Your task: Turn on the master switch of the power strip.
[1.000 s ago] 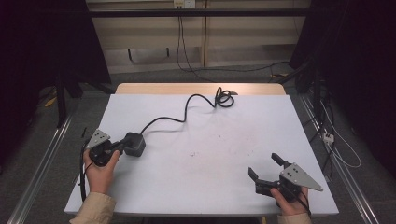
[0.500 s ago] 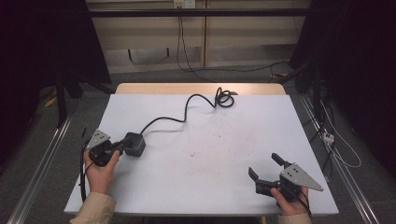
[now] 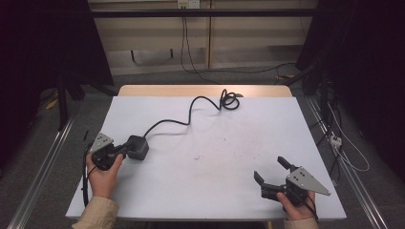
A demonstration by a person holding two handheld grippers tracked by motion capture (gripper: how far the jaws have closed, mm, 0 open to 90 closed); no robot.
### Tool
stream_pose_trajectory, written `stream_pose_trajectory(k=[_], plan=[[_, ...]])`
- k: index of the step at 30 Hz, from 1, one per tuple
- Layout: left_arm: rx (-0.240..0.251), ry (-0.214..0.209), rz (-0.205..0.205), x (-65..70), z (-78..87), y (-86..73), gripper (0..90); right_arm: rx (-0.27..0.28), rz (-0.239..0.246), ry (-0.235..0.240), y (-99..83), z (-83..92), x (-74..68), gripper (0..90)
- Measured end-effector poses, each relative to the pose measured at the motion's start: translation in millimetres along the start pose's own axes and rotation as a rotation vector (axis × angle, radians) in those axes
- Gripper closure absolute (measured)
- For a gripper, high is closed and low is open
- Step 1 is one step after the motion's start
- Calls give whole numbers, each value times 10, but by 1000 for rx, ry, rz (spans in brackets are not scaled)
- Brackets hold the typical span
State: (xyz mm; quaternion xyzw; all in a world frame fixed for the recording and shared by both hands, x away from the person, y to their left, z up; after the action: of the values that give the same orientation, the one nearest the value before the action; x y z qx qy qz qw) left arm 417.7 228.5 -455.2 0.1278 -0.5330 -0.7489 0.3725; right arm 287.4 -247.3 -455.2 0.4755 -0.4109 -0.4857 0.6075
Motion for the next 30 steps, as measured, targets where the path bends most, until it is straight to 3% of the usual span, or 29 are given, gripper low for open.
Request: stream_pose_trajectory(k=[18,30], plan=[[-1,13,0,10,-4,-8,900,1,0,0,2,2,0,35],[32,-4,30,-4,-1,-12,900,3,-2,0,3,-1,4,34]])
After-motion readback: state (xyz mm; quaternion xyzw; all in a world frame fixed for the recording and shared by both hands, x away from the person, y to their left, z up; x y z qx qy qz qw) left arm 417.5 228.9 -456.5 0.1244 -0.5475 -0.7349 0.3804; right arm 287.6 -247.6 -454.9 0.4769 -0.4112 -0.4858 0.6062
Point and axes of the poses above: each handheld gripper's, and its own axes: z roughly backward along the jaws, y roughly out of its top, x roughly to its right, the point moved 5 cm from there along -z, roughly forward along the jaws, and after that the axes turned 13 degrees about -y, right-handed, at the moved point
